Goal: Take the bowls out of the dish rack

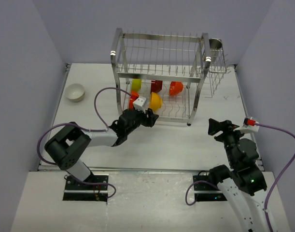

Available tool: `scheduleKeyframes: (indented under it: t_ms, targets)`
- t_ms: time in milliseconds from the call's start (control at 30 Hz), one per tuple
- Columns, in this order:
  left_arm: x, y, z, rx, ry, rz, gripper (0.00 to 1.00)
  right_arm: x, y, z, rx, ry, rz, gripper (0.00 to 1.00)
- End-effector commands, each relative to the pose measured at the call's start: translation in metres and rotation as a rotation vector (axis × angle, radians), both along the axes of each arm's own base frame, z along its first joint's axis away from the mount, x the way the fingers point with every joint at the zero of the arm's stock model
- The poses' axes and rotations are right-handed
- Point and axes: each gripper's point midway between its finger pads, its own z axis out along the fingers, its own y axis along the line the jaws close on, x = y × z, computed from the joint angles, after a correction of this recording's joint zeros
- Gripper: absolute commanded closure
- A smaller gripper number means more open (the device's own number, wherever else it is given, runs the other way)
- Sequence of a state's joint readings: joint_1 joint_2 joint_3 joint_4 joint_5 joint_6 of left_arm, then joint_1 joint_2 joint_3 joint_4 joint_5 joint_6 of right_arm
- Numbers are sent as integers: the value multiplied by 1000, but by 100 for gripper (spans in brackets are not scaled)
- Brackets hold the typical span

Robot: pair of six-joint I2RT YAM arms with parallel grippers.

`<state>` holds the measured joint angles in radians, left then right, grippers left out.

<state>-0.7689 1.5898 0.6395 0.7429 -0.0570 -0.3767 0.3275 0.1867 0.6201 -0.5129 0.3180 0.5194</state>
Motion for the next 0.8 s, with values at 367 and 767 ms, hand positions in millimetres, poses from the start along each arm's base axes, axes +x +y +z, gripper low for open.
scheduleKeyframes:
  t_ms: [367,767]
  targets:
    - [29,2,26,-15,-116,62,38,-4,4,16,6,-44,30,33]
    - [59,25,25,-11,-104,105,36,-3,5,16,4,-43,36,33]
